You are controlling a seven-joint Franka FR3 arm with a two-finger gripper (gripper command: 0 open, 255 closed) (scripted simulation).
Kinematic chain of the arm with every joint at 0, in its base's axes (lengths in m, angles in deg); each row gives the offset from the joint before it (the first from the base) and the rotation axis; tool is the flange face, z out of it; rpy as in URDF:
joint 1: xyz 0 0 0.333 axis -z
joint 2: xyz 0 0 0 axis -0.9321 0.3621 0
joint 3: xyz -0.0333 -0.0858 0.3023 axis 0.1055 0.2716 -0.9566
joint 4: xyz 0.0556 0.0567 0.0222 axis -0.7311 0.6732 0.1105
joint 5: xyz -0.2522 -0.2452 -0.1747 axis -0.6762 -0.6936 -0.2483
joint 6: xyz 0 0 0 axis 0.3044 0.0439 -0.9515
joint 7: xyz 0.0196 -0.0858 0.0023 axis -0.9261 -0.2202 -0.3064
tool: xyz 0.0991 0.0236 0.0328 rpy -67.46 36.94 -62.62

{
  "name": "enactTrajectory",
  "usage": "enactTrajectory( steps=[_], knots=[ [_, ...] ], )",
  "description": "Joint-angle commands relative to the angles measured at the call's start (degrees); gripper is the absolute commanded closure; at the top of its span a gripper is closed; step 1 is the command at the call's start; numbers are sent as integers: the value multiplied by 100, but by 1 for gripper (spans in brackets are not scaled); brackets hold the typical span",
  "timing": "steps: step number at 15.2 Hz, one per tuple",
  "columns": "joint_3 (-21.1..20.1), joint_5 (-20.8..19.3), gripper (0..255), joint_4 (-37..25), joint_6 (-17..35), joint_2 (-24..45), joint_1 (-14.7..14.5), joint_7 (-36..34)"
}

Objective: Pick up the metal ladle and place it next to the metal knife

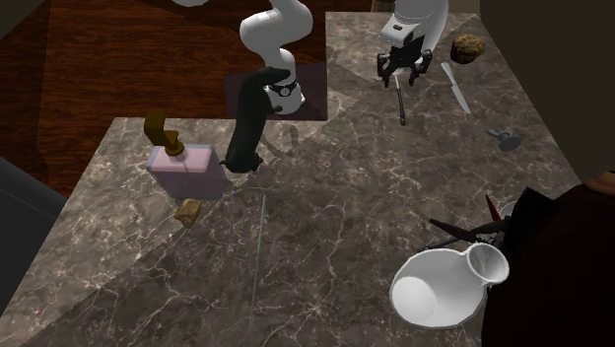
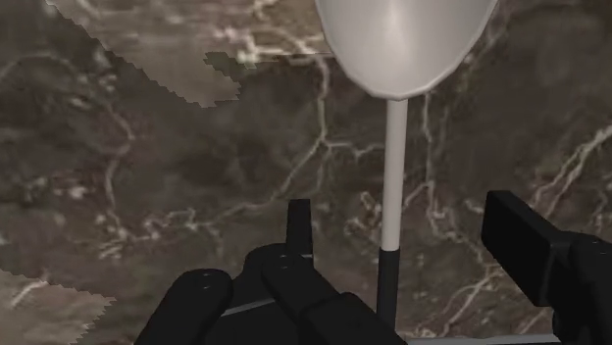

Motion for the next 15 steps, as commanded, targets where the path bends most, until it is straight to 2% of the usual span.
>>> enactTrajectory(
  steps=[1, 4, 8, 15],
  knots=[
    [0, 0, 0, 0, 0, 0, 0, 0],
    [0, 0, 0, 0, 0, 0, 0, 0],
    [171, -68, 0, -529, -771, -236, 33, 1],
    [171, -68, 0, -529, -771, -236, 32, 1]
  ],
)
